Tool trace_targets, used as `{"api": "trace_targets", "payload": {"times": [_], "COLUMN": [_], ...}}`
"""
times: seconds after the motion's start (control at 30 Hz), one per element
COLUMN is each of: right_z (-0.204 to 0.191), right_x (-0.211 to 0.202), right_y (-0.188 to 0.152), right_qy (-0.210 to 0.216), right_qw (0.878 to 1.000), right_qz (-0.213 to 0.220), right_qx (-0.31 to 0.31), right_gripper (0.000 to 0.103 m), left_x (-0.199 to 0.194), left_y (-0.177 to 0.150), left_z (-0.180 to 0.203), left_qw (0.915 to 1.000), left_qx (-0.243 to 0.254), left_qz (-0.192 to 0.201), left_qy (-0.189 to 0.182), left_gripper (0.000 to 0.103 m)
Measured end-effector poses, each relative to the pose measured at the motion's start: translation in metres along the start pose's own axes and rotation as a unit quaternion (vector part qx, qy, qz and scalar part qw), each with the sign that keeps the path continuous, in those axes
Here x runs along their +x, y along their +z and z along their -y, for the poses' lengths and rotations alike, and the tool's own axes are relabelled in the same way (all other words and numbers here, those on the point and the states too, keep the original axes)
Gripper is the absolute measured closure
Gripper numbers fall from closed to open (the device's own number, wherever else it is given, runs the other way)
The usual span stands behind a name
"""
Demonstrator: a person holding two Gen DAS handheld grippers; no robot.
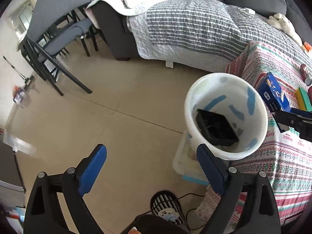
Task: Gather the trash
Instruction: 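Lower the blue box into the bin and open the right tool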
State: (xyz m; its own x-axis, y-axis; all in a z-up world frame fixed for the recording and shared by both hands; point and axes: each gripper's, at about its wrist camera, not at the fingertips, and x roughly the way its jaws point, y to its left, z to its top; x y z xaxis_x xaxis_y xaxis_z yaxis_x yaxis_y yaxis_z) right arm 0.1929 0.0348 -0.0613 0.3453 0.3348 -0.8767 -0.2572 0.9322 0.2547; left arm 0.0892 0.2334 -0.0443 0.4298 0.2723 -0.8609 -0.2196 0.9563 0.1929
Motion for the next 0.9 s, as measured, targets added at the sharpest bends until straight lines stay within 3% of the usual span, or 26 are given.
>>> {"api": "trace_targets", "payload": {"times": [0.23, 0.33, 0.6, 0.9], "right_z": [-0.014, -0.017, 0.009, 0.071], "right_x": [0.015, 0.012, -0.03, -0.077], "right_y": [0.005, 0.004, -0.004, -0.031], "right_qy": [0.023, 0.028, -0.003, -0.07], "right_qw": [1.0, 0.999, 0.999, 0.996], "right_qz": [0.014, 0.024, 0.053, 0.047], "right_qx": [-0.009, -0.007, 0.007, 0.04], "right_gripper": [0.029, 0.021, 0.019, 0.018], "left_x": [0.003, 0.002, -0.007, -0.028], "left_y": [-0.003, -0.001, 0.001, 0.006], "left_z": [-0.006, -0.004, 0.016, 0.06], "left_qw": [1.0, 0.9999, 0.9997, 0.9976], "left_qx": [-0.001, -0.004, 0.008, 0.03], "left_qz": [-0.003, -0.004, -0.001, 0.008], "left_qy": [-0.005, -0.01, -0.024, -0.062], "left_gripper": [0.008, 0.003, 0.001, 0.001]}}
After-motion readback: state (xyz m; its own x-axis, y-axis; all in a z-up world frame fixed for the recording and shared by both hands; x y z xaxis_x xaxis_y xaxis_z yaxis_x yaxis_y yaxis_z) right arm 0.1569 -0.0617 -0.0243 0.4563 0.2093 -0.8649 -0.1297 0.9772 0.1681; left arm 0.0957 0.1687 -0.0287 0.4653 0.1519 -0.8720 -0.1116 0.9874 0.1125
